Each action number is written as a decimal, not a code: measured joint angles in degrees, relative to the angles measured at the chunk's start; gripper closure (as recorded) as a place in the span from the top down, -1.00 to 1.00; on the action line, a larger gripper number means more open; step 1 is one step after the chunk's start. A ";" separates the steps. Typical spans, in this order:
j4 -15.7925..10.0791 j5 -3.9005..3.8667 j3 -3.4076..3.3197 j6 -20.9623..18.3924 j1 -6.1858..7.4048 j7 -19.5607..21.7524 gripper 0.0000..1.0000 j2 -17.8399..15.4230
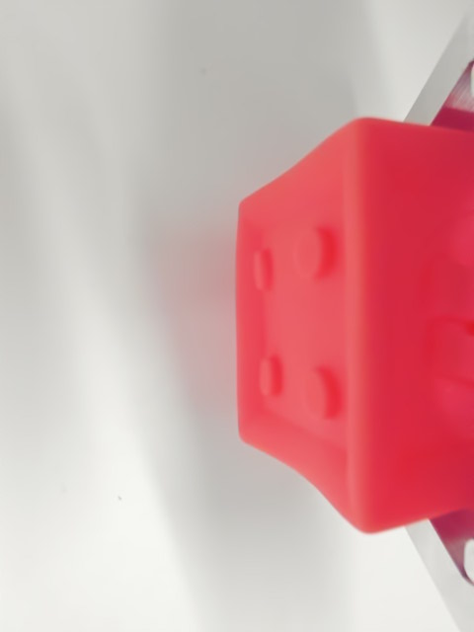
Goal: Destack cube
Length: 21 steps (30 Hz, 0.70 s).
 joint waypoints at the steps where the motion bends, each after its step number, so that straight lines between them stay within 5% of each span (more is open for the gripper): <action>1: 0.03 0.00 -0.05 0.09 0.05 0.00 -1.00 0.11; 21: 0.79 0.00 -0.92 1.85 0.87 0.00 -1.00 2.55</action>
